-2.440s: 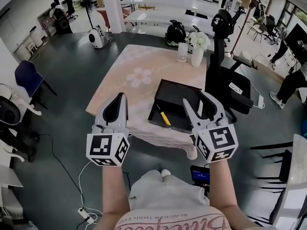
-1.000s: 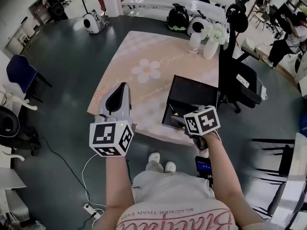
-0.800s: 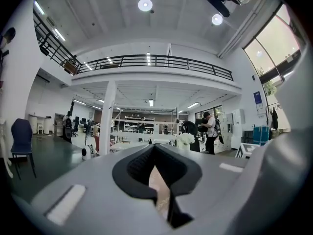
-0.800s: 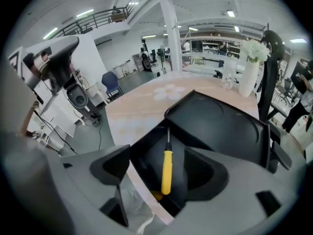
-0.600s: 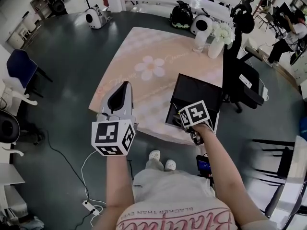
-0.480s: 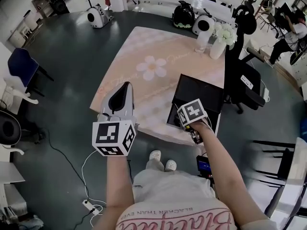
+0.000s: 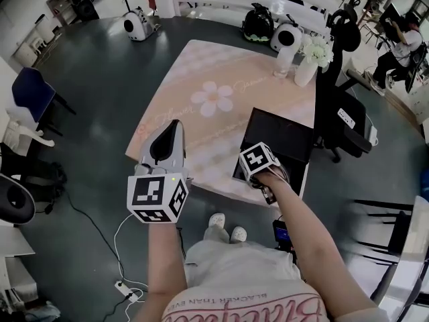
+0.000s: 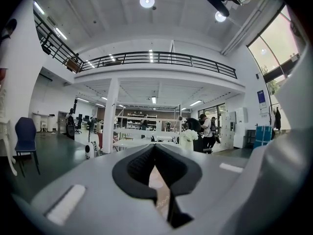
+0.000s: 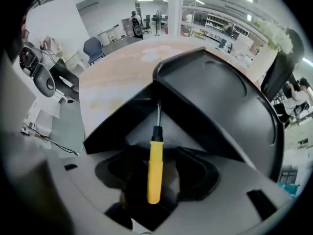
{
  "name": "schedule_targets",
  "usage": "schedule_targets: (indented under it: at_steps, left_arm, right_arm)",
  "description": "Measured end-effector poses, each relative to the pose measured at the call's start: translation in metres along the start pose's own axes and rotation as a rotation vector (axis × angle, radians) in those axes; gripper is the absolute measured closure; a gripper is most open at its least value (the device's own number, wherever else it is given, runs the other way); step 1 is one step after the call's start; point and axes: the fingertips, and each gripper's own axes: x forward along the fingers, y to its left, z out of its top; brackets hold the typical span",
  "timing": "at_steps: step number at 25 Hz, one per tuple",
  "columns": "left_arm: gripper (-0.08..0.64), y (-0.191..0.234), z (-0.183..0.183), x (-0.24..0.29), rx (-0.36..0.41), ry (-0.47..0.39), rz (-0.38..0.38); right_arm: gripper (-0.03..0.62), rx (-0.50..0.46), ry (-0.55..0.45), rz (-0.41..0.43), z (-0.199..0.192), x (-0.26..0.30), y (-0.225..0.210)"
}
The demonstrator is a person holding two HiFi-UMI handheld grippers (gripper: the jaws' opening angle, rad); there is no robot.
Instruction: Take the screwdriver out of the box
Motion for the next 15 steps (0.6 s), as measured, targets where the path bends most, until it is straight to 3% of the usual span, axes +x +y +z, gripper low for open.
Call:
schedule_targets:
  at_steps: [4, 8, 15]
  left_arm:
    - [0.551, -0.005, 0.004, 0.002, 0.005, -0.003, -0.010]
    - [0.551, -0.008, 0.007, 0.003, 0.011, -0.008, -0.016]
    - [0.551, -0.012, 0.008, 0.001, 0.022, -0.007, -0.029]
  right_arm:
    - [0.358, -0.006, 0.019, -0.005, -0.001, -0.003, -0.003]
    - [0.506, -0.059, 0.003, -0.035, 0.004, -0.003, -0.009]
    - [0.511, -0.079, 0.007, -0.034, 0.002, -0.002, -0.011]
